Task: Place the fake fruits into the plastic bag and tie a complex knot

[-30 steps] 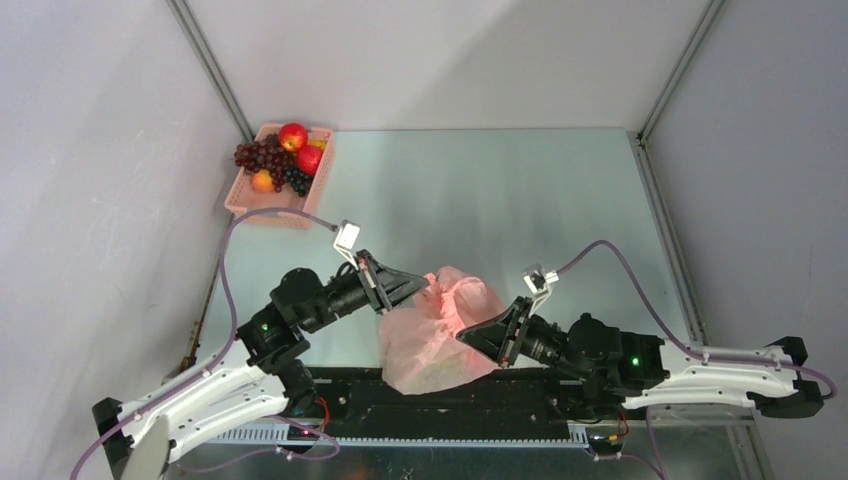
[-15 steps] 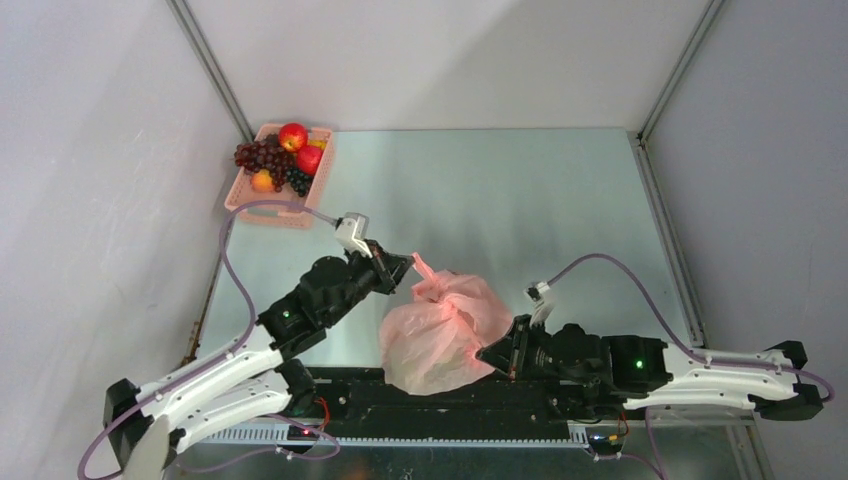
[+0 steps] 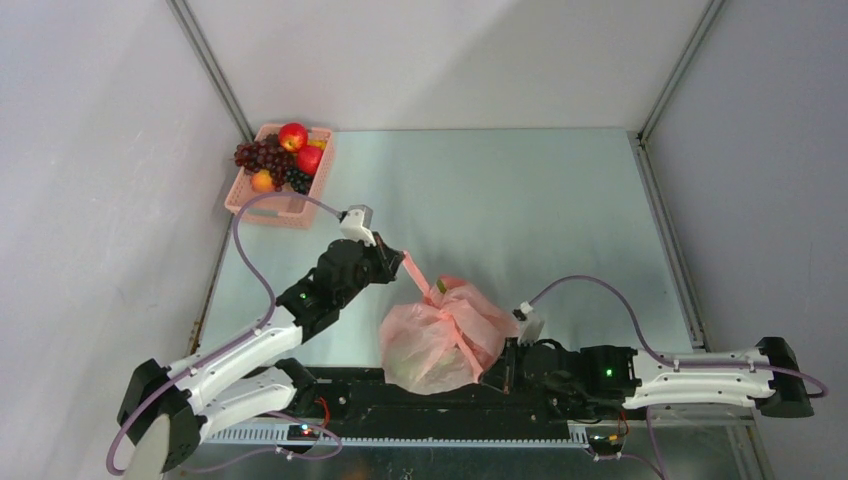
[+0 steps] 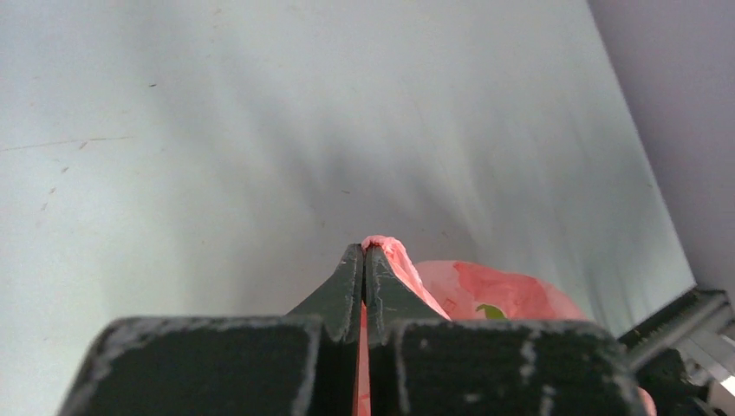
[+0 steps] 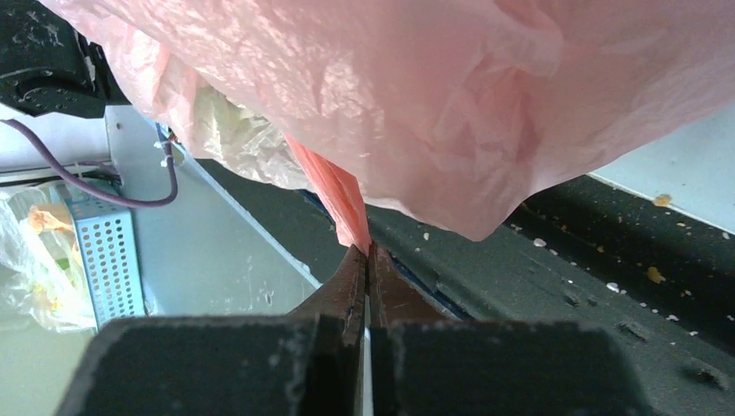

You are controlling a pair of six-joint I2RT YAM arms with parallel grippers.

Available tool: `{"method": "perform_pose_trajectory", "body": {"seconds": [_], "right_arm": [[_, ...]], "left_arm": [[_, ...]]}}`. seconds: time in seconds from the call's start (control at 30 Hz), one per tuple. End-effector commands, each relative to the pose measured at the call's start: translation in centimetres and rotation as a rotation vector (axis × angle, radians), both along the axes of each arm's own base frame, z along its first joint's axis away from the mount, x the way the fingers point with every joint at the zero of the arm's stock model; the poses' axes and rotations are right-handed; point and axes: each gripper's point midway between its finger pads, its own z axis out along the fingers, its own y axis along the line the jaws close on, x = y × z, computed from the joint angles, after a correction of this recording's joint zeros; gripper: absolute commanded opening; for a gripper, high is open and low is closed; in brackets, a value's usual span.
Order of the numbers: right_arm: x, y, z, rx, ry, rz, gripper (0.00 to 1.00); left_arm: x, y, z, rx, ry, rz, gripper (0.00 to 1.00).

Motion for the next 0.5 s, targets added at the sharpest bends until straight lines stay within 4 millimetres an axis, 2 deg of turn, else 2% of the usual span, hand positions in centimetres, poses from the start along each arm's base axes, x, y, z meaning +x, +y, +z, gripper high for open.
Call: {"method": "perform_pose_trajectory", "body": {"seconds": [0.0,0.03,0.1,0.2,0.27,0.47], "right_arm": [[-2.1,-0.1,0.4,-0.025,0.018,0.128,0.0],[-2.0,0.0,0.7,-0.024,0.001,0.14,0.0],[-1.8,0.3,1.7,-0.013,-0.027,0.16,0.09],[-1.4,0.7,3.4,0.001,-0.07,0.168,0.32],[-0.8,0.8,4.1,0.004,-0.097,0.161,0.43],[0.5,1.2,5.5,0.019,-0.182,0.166,0.57]], "left_arm": [[1.4,-0.2,5.1,-0.105,-0.151,-0.008,0.0],[0.8,-0.8,5.2,-0.111,-0.147,-0.057,0.0],[-0.1,-1.7,5.6,-0.118,-0.142,-0.131,0.0],[-1.2,-2.8,5.7,-0.117,-0.124,-0.226,0.0],[-1.7,-3.0,5.7,-0.117,-0.115,-0.252,0.0],[-2.4,-2.9,6.0,-0.135,-0.119,-0.27,0.0]]}}
